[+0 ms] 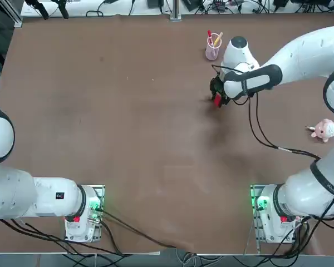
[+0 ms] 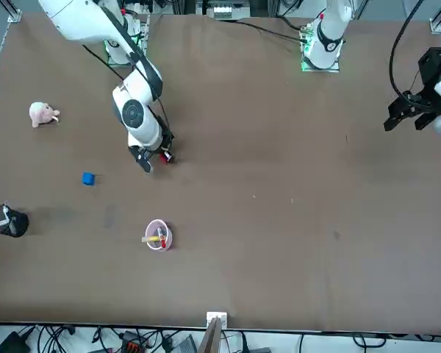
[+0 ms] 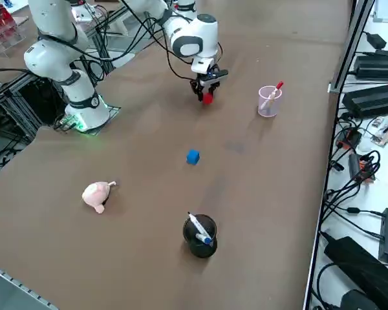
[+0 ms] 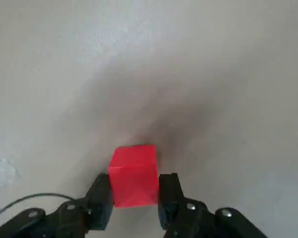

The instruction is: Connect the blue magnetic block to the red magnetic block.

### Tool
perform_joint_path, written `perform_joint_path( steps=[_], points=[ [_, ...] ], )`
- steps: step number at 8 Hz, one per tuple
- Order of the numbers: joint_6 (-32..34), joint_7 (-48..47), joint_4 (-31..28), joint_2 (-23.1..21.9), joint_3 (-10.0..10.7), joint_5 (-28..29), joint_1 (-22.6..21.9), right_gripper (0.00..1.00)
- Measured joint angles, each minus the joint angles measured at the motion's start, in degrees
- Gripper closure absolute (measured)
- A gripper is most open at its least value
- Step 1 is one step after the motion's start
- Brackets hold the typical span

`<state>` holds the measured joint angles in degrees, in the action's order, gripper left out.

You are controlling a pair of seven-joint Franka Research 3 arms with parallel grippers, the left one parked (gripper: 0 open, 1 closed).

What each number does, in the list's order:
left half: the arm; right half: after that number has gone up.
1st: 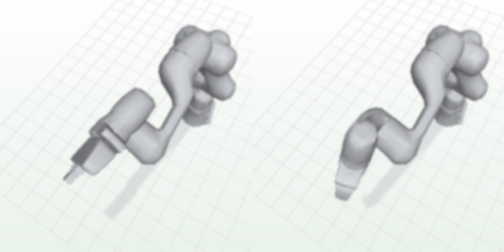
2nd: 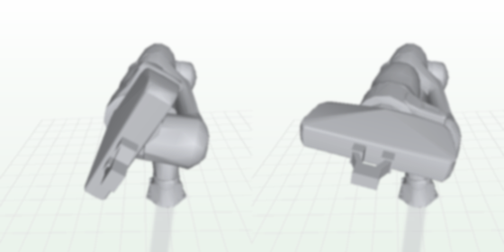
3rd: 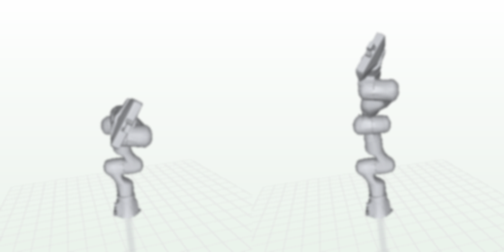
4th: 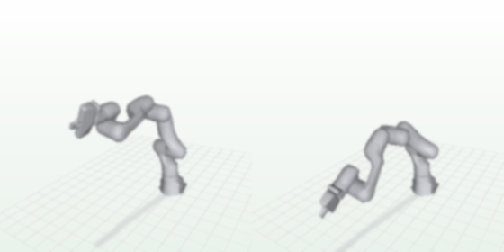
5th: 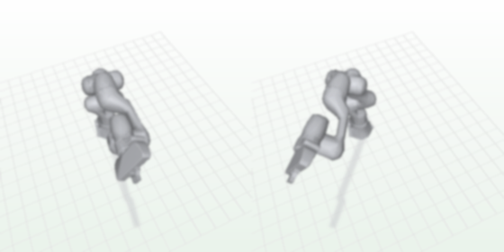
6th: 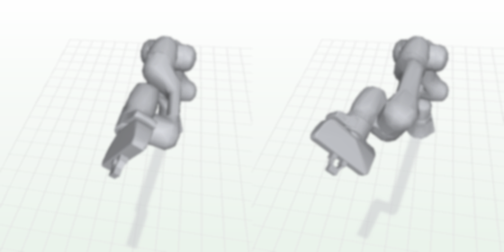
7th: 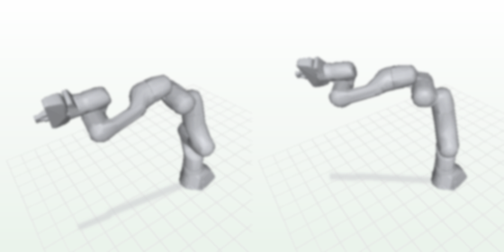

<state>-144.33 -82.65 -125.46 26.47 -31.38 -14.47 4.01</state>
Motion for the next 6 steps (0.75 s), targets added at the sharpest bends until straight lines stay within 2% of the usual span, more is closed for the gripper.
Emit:
perform_joint_path(
  steps=[2, 4, 6],
  points=[
    [0.9, -6.2, 3.3, -0.1, 2.5, -0.2, 0.3, 0.52],
    [7.0, -14.2, 8.7, -0.2, 5.2, -0.3, 0.9, 0.52],
    [9.8, -19.3, 11.4, -0.6, 7.4, -0.3, 3.8, 0.52]
  ],
)
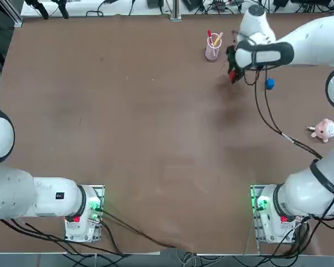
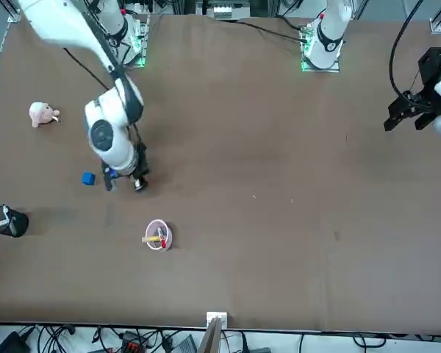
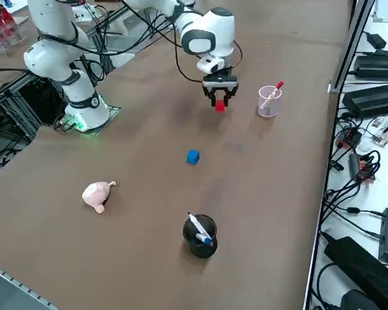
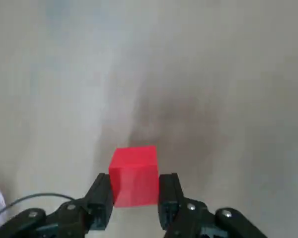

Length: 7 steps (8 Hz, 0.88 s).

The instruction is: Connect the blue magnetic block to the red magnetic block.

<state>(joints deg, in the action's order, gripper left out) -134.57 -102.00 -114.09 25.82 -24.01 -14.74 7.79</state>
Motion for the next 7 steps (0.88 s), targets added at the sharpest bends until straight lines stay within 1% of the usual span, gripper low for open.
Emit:
perform_joint_path(
  steps=[3, 4, 5, 7],
  points=[
    [-0.3, -3.1, 0.3, -0.2, 0.4, 0.0, 10.1, 0.52],
    [-0.8, -3.6, 0.2, -0.1, 0.4, 0.5, 12.5, 0.52],
    [-1.2, -3.8, 0.1, 0.3, 0.4, 1.3, 13.9, 0.52],
    [-1.4, -3.9, -0.2, 1.5, 0.4, 1.6, 14.3, 0.52]
  ],
)
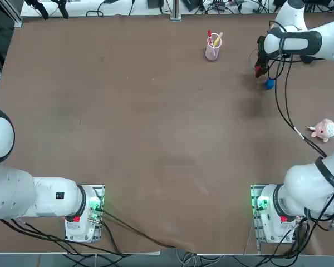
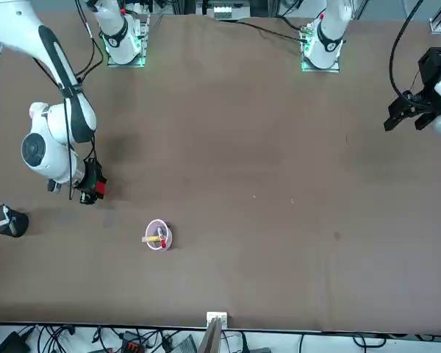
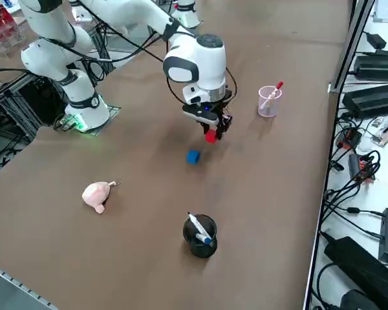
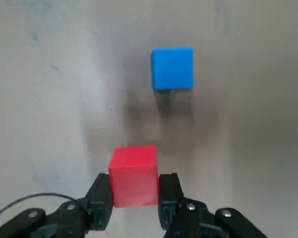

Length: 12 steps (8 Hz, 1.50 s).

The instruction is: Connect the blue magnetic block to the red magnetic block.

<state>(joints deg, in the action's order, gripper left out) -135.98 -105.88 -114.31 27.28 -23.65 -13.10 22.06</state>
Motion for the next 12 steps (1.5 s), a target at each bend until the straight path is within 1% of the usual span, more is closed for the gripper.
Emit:
perform_joint_path(
  steps=[3, 6, 12],
  points=[
    [0.0, 1.1, -0.6, 1.8, 0.0, 0.0, 1.1, 0.52],
    [-0.5, 3.6, -2.6, 2.0, 0.0, 0.0, 3.4, 0.52],
    [-1.3, 4.0, -3.3, 2.0, -0.2, 0.0, 4.2, 0.52]
  ],
)
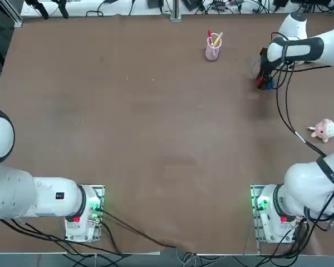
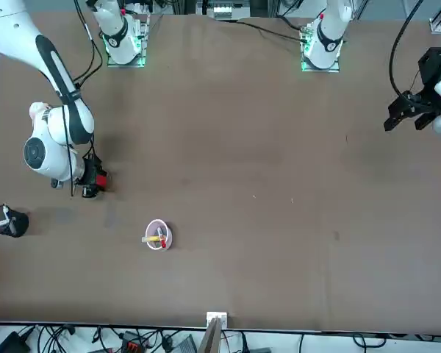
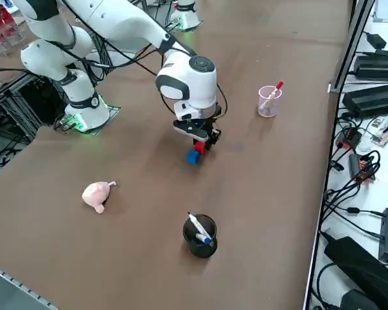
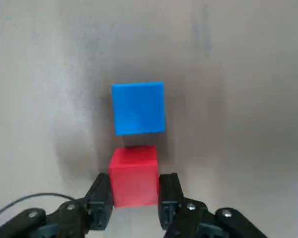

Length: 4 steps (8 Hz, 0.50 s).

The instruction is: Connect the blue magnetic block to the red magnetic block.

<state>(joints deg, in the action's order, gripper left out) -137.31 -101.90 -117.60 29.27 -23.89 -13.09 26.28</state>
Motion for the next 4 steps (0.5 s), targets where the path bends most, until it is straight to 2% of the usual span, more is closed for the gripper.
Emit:
perform_joint_path(
  steps=[4],
  points=[
    [-0.1, 0.5, -0.1, 0.0, 0.0, 0.0, 1.0, 0.52]
  ],
)
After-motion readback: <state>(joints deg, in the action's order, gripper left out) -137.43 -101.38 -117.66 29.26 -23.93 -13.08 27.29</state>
